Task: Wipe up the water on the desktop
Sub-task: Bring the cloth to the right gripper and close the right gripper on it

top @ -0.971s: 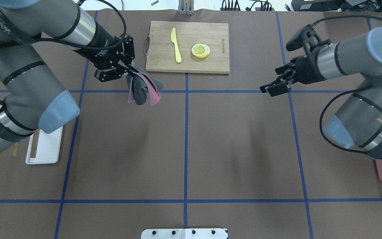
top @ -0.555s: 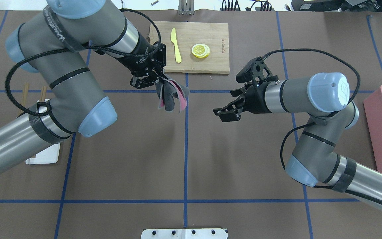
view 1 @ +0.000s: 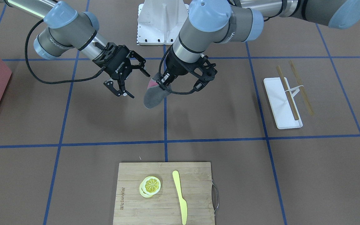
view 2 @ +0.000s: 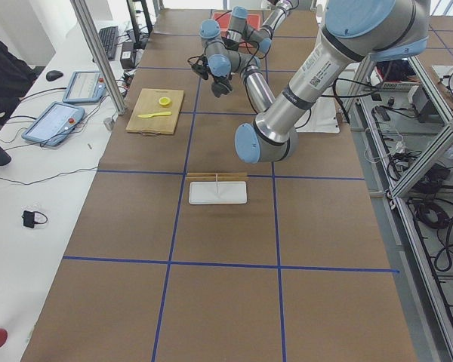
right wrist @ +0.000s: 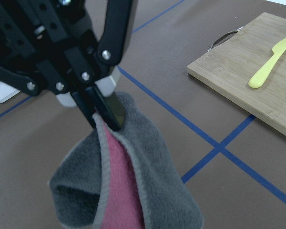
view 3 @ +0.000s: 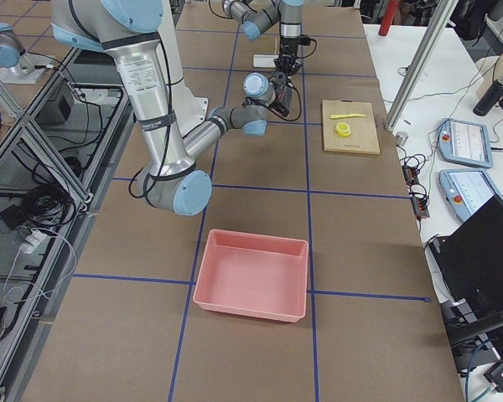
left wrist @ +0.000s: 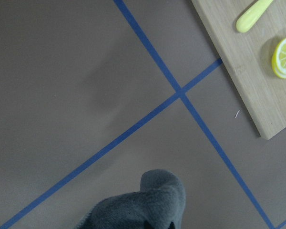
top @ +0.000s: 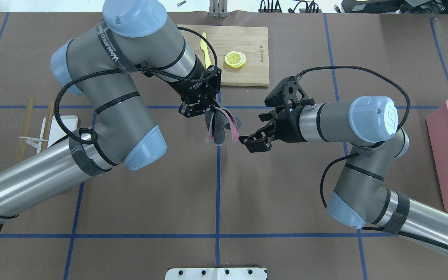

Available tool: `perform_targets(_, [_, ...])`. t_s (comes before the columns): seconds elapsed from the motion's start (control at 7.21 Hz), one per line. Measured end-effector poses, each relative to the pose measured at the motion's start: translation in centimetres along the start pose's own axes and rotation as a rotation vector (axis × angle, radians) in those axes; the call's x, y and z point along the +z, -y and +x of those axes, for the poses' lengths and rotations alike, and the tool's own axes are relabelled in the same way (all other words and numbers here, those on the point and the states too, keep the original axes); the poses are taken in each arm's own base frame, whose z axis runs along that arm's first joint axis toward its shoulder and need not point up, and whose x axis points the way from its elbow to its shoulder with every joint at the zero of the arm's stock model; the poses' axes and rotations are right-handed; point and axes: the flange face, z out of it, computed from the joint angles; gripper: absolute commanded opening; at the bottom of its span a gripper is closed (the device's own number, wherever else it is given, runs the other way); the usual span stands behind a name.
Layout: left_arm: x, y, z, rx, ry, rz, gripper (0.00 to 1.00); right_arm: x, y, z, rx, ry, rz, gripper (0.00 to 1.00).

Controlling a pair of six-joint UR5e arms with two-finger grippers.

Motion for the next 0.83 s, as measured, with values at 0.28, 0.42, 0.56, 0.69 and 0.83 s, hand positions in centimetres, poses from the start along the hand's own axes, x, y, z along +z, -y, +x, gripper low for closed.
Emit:
perform_targets(0.28, [0.3,-1.3,-0.5,0.064,0.032,-0.06,0.0,0.3,-0.2,-0.3,-0.001,0.0,-0.002,0.99])
perform_targets(0.42, [0.1,-1.8,-0.4,0.079,0.033,-0.075,0.0,0.4,-0.4,-0.4,-0.002,-0.007,-0.001,0.99])
perform_targets(0.56, [-0.1,-2.0,-0.2,0.085,0.032,-0.08,0.0,0.6,-0.7,-0.6,-0.002,-0.011,-0.001,0.95])
perform_targets(0.69, [0.0,-1.9,-0.1,0.089,0.032,-0.079,0.0,0.7,-0.8,-0.7,-0.002,-0.012,0.0,0.95])
perform_targets(0.83, [0.0,-1.3,0.1,0.093,0.033,-0.07,0.0,0.6,-0.8,-0.8,-0.002,-0.011,0.002,0.9])
